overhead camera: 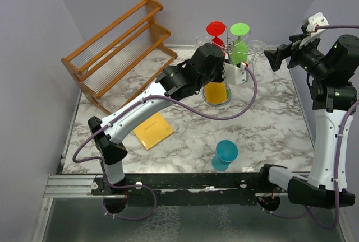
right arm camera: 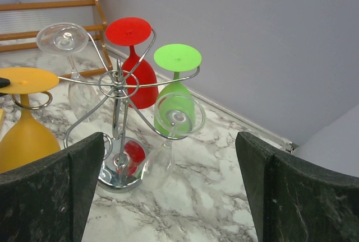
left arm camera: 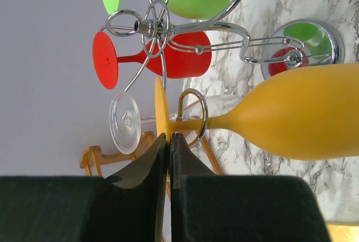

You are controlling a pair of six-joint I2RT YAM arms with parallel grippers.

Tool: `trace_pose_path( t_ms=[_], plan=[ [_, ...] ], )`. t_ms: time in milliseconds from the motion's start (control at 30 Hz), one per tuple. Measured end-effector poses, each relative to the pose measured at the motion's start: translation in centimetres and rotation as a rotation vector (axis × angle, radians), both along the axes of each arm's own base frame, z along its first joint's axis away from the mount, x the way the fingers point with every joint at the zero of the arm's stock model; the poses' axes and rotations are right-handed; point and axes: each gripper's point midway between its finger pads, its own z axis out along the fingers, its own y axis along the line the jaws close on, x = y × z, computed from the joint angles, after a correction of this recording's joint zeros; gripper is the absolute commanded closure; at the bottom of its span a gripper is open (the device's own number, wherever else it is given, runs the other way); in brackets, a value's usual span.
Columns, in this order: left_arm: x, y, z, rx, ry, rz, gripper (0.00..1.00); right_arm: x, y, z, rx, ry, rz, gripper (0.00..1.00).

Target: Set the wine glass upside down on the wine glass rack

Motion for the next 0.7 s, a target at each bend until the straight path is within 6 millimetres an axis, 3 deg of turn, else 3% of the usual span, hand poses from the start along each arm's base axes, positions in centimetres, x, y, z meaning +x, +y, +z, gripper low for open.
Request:
trace_pose_path(
  t_ms=[700],
  plan=[
    [-0.39, -0.76, -0.45, -0.02, 0.03, -0.029, 0.85, 0.01, -0.05, -0.42, -0.005, 0.006, 0.0, 0.0]
  ],
)
